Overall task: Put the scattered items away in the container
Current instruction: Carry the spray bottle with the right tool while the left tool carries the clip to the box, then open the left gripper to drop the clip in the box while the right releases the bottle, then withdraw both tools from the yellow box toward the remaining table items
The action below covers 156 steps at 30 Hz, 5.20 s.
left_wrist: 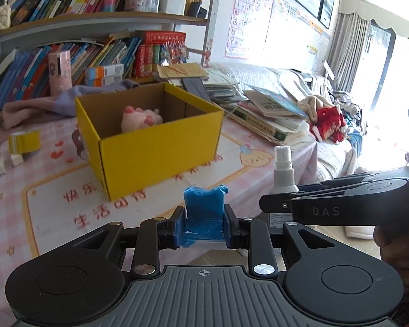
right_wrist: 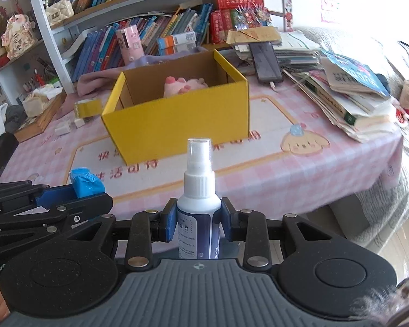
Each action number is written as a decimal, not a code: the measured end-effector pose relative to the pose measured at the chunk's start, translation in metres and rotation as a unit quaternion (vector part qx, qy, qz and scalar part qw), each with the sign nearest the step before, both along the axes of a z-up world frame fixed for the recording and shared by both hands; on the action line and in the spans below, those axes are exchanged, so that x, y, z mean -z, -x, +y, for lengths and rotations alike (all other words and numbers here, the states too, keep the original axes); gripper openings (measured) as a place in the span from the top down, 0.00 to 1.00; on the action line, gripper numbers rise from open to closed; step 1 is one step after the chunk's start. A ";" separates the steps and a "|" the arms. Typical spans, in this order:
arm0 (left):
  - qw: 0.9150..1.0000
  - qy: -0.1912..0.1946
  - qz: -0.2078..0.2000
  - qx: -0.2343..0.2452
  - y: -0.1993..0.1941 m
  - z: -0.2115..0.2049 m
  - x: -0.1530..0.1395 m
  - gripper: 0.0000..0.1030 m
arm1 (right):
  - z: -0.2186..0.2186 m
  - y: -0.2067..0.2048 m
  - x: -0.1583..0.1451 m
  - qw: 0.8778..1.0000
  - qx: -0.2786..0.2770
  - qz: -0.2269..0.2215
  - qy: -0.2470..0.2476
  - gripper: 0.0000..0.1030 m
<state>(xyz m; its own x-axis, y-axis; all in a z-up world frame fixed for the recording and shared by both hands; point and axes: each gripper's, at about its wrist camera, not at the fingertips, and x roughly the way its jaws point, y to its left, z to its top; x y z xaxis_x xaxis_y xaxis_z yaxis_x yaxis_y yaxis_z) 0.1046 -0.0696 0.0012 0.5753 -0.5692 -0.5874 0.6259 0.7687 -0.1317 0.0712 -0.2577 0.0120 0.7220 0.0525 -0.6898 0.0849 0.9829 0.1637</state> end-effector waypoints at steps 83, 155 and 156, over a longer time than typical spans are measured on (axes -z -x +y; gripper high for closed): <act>0.975 -0.043 -0.066 -0.208 -0.132 -0.030 -0.012 0.22 | -0.024 -0.203 -0.014 0.985 -0.156 -0.068 0.042 0.61; 0.942 -0.066 0.011 -0.328 0.043 0.204 0.015 0.10 | 0.222 -0.034 0.007 0.969 -0.240 -0.019 0.061 0.43; 0.942 -0.066 0.013 -0.329 0.040 0.206 0.016 0.10 | 0.223 -0.037 0.008 0.968 -0.241 -0.018 0.061 0.43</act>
